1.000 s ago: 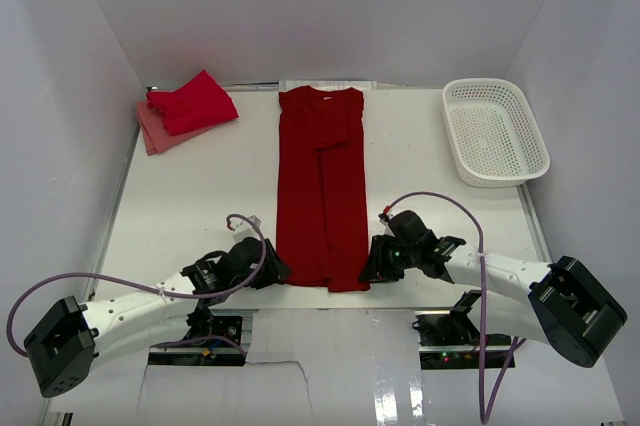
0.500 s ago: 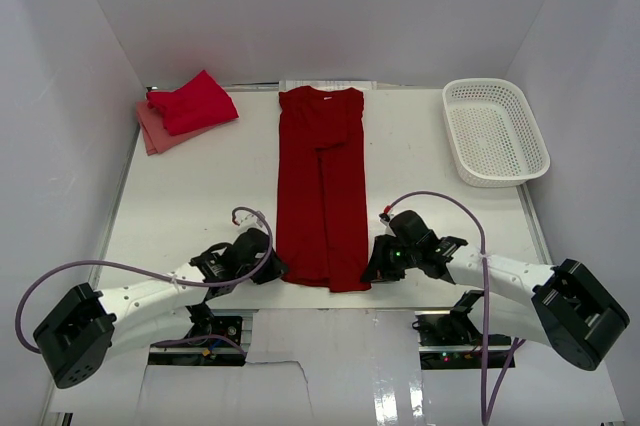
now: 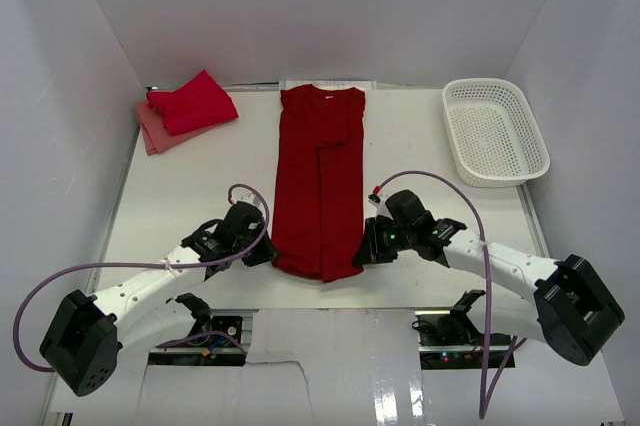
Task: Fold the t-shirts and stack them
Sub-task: Fold the folded rectangular tshirt in 1/3 of the way
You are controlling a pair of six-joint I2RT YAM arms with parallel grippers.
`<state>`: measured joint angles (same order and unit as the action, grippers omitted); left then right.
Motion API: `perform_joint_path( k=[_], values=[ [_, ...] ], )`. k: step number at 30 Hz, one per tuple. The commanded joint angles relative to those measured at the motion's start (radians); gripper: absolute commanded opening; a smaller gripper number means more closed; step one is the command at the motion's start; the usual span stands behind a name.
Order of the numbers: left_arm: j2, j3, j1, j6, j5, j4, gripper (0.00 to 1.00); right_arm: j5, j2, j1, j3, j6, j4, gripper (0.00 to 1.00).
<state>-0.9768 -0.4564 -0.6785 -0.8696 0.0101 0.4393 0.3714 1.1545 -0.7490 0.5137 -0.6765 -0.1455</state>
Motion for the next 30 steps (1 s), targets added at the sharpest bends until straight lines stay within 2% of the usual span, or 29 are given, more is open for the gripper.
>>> perform_joint_path(
  k=[1, 11, 19, 30],
  values=[
    [-0.013, -0.068, 0.022, 0.080, 0.044, 0.029, 0.00, 0.032, 0.014, 0.030, 0.062, 0.058, -0.034, 0.08],
    [-0.103, -0.200, 0.112, 0.144, 0.080, -0.043, 0.00, 0.001, 0.096, 0.102, 0.242, 0.169, -0.138, 0.08],
    [-0.273, -0.375, 0.226, 0.207, 0.100, -0.129, 0.00, -0.002, 0.230, 0.186, 0.430, 0.259, -0.200, 0.08],
    [-0.519, -0.559, 0.250, 0.222, 0.064, -0.241, 0.00, 0.000, 0.479, 0.301, 0.716, 0.333, -0.215, 0.08]
  ],
)
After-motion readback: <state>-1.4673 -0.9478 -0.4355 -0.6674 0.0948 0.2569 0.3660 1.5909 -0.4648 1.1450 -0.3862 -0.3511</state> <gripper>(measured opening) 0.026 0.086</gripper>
